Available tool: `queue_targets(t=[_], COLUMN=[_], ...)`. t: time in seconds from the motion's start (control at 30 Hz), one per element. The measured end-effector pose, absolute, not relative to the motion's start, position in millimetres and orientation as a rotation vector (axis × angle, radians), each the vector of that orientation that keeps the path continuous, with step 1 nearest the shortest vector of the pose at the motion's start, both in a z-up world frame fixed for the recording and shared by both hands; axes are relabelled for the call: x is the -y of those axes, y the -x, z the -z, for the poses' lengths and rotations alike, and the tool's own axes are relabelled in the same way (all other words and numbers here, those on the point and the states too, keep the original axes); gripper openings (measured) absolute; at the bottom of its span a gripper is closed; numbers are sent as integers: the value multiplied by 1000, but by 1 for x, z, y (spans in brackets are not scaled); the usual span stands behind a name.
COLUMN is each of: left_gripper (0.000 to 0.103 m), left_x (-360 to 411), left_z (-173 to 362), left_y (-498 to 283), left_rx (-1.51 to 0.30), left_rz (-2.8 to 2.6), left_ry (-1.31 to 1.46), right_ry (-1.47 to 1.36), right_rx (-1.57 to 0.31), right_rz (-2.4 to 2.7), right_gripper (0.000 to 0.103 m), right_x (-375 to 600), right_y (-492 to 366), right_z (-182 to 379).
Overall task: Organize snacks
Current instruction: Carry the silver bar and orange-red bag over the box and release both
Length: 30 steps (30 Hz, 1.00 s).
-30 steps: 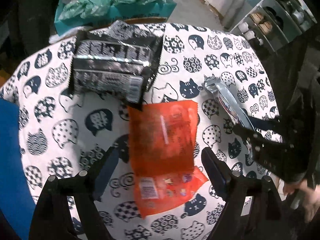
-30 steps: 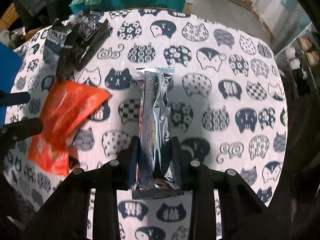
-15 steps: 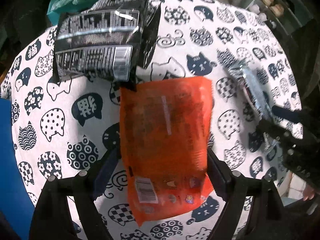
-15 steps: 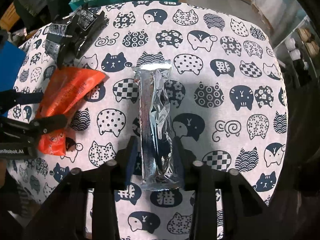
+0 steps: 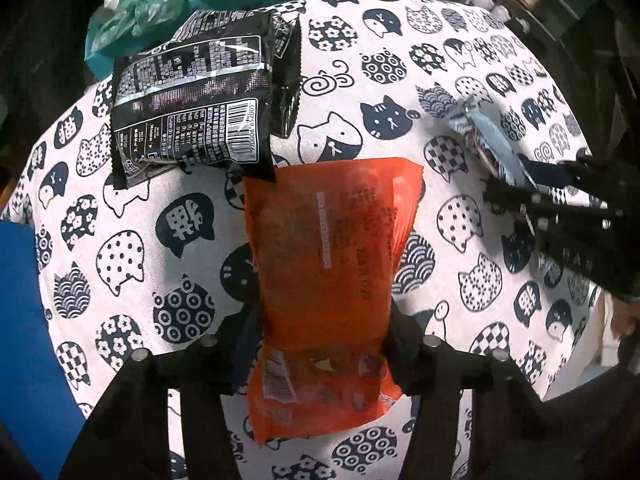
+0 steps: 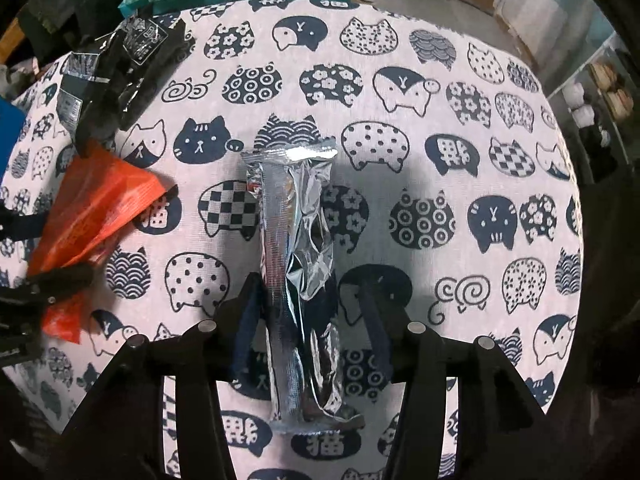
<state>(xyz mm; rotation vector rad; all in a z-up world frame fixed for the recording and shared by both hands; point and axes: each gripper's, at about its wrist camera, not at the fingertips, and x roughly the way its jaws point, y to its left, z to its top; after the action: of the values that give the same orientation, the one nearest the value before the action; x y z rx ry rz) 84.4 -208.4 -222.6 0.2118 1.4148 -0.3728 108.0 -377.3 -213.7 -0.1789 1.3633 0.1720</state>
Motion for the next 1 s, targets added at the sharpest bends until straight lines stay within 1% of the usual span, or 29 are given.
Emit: queue_targets(t=[0.03, 0.23, 0.53, 1.0], left_gripper=[52, 45, 44, 44], left_x=[209, 199, 165, 130], left_z=[221, 206, 165, 124], left_y=[-82, -66, -53, -45], left_rx=[-1406, -1381, -1282, -1185], left_rz=[374, 382, 366, 312], left_ry=[-231, -249, -234, -264], right_ry=[184, 216, 203, 225], right_rx=[-1362, -1359, -1305, -1227], right_rz=[-175, -175, -218, -299], right_gripper=[28, 27, 27, 27], right_x=[373, 356, 334, 296], right_y=[-108, -104, -103, -87], right_z=[214, 210, 173, 116])
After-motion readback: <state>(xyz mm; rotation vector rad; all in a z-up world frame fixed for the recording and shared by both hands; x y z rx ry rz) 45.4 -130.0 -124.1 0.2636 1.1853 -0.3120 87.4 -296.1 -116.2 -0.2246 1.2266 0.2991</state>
